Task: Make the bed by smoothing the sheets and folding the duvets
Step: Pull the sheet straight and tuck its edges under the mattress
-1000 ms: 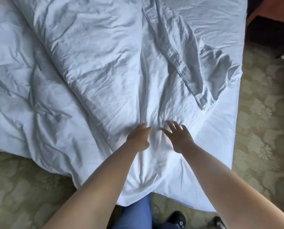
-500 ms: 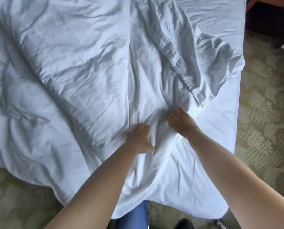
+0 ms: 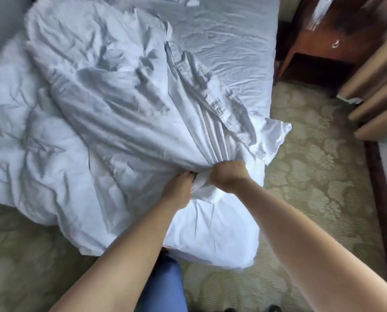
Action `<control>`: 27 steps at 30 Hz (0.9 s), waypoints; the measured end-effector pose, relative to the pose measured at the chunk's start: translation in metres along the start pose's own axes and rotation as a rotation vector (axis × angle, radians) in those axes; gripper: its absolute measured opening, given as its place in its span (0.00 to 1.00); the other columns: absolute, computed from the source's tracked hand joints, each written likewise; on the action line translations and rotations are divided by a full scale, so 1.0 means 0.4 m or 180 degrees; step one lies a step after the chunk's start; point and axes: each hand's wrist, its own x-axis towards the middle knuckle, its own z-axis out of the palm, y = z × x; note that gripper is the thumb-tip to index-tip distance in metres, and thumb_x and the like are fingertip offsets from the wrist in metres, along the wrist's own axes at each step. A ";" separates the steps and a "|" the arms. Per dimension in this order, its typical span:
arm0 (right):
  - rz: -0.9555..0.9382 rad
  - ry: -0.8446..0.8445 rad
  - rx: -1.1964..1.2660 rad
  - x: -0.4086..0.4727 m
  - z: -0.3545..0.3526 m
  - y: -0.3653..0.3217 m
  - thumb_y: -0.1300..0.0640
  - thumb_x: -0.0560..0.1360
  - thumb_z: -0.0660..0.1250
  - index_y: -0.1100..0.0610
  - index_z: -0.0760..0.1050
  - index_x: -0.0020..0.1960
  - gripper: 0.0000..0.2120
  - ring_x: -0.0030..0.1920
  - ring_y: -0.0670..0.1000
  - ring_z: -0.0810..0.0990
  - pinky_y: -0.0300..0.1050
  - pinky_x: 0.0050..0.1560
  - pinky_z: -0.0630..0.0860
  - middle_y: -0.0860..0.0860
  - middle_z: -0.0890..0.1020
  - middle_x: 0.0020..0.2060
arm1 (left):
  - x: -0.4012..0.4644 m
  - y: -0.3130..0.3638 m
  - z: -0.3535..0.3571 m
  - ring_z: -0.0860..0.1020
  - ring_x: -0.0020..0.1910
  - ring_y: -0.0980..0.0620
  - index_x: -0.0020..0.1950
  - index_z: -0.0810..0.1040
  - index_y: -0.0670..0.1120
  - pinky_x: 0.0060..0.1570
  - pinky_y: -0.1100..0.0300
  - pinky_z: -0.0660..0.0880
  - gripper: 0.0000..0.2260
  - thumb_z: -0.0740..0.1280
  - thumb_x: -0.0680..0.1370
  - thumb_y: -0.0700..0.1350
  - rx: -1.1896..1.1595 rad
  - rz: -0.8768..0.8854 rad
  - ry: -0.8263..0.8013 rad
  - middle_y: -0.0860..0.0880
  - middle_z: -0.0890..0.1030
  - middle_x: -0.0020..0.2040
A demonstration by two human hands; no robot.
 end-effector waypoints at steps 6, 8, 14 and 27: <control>0.0248 -0.0748 0.0902 -0.293 0.098 0.003 0.54 0.80 0.51 0.58 0.72 0.65 0.19 0.63 0.59 0.74 0.48 0.58 0.70 0.57 0.75 0.64 | -0.224 0.095 0.050 0.75 0.62 0.46 0.70 0.70 0.53 0.58 0.56 0.73 0.23 0.66 0.76 0.39 0.0497 -0.0018 -0.0625 0.49 0.75 0.66; 0.0150 -0.0893 0.1182 -0.335 0.108 -0.016 0.55 0.80 0.51 0.60 0.71 0.65 0.18 0.62 0.58 0.75 0.47 0.58 0.69 0.59 0.75 0.63 | -0.285 0.100 0.054 0.74 0.63 0.46 0.72 0.69 0.53 0.59 0.57 0.72 0.25 0.65 0.76 0.37 0.0538 -0.0149 -0.0591 0.49 0.74 0.67; -0.0410 -0.1324 0.1675 -0.359 0.091 -0.078 0.56 0.83 0.52 0.66 0.69 0.68 0.19 0.68 0.58 0.70 0.43 0.62 0.64 0.60 0.71 0.68 | -0.373 0.070 0.021 0.71 0.66 0.46 0.73 0.66 0.49 0.63 0.57 0.70 0.27 0.66 0.75 0.35 0.0629 -0.0521 -0.0553 0.48 0.70 0.70; -0.0109 -0.0986 0.0397 -0.196 0.203 0.106 0.45 0.76 0.63 0.51 0.56 0.76 0.31 0.71 0.57 0.63 0.52 0.68 0.65 0.53 0.57 0.75 | -0.139 0.105 0.144 0.61 0.73 0.48 0.77 0.57 0.49 0.67 0.52 0.67 0.30 0.59 0.76 0.38 -0.0093 -0.0481 -0.0902 0.47 0.60 0.74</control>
